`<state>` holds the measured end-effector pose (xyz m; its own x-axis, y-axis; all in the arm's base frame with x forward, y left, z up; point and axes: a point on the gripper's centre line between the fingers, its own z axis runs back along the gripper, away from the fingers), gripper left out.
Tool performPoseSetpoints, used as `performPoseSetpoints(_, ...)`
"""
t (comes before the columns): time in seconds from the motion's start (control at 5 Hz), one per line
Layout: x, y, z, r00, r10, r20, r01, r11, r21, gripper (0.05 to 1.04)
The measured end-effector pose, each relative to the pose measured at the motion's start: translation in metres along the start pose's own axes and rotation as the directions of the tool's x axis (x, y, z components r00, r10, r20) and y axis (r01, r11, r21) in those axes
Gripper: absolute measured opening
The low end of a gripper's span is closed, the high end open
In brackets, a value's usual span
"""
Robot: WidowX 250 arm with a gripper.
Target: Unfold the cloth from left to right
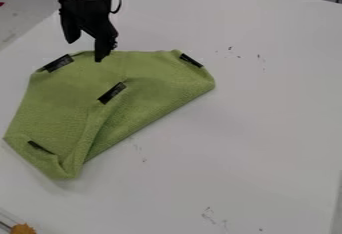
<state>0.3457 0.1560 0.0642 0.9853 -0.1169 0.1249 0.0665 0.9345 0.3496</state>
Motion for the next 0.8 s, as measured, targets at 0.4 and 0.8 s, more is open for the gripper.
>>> performPoseSetpoints(0.4,-0.019,-0.048,0.005,0.996,0.085,-0.008,-0.085,0.996,-0.029,1.000)
performPoseSetpoints(0.8,-0.017,-0.069,-0.021,0.998,0.057,-0.030,-0.060,0.994,-0.095,1.000)
